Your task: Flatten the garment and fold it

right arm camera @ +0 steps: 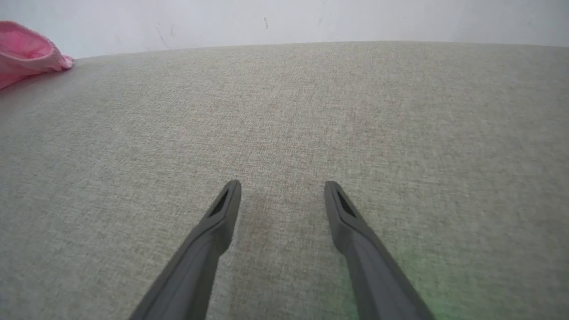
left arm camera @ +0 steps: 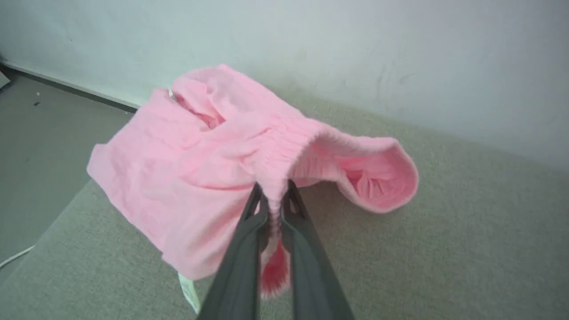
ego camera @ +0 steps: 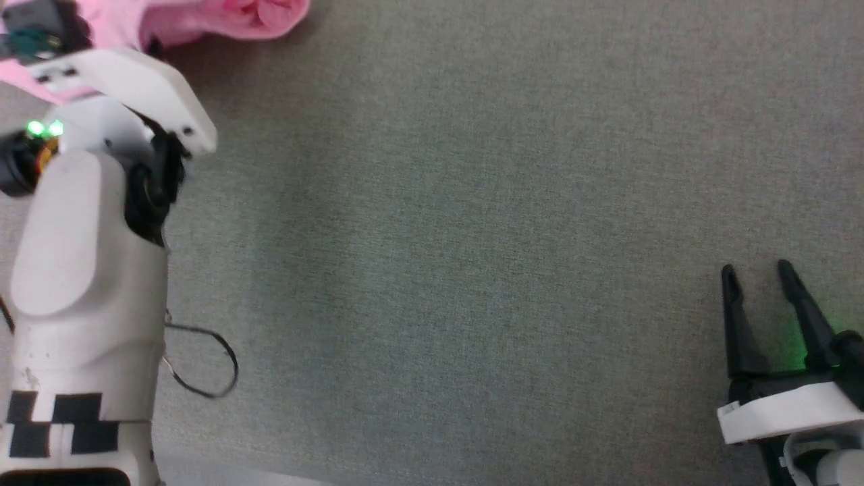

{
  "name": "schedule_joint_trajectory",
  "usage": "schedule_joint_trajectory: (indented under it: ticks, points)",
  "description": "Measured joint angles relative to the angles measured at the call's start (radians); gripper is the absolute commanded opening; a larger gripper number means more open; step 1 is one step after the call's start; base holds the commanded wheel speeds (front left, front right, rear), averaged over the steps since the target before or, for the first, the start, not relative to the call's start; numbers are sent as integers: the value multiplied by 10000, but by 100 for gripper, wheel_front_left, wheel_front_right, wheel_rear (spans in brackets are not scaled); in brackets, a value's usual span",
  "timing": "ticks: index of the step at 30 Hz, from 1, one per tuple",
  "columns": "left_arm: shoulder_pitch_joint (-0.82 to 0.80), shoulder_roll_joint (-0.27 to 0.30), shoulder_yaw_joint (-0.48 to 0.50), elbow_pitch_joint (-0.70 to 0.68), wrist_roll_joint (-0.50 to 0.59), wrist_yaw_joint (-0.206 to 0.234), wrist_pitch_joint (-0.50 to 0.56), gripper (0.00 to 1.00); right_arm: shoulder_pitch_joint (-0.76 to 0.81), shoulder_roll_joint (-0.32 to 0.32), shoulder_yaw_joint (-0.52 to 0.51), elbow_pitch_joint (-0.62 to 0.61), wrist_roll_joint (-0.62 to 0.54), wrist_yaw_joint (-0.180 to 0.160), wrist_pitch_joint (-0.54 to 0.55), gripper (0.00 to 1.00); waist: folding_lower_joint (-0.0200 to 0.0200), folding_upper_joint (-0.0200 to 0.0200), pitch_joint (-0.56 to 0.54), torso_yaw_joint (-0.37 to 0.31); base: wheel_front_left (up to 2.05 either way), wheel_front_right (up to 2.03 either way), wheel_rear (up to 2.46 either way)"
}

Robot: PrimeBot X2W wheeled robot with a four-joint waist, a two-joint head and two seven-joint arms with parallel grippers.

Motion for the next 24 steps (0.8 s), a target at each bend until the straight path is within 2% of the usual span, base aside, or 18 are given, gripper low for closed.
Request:
schedule_joint_trajectory:
  ticks: [6,11,17,24]
  points:
    - [-1204,297,73,-284,13,-821,-1689,0,4,334,330,483,-6,0,-65,100,0,0,-764,20,0,0,0]
    - [-2523,403,-562,-792,40,-1931,-2132,0,12,642,474,911,-23,0,-151,100,-1,0,-1541,-80,0,0,0]
    - [-3166,-610,-1436,-817,-520,-3012,-2000,0,36,853,462,1369,-33,0,-240,100,-2,-1,-2476,-311,0,0,0]
    - [-1918,-1695,-2673,-384,-1323,-3438,-1488,0,176,892,470,1756,215,0,-339,100,-3,-1,-3346,-789,0,0,0]
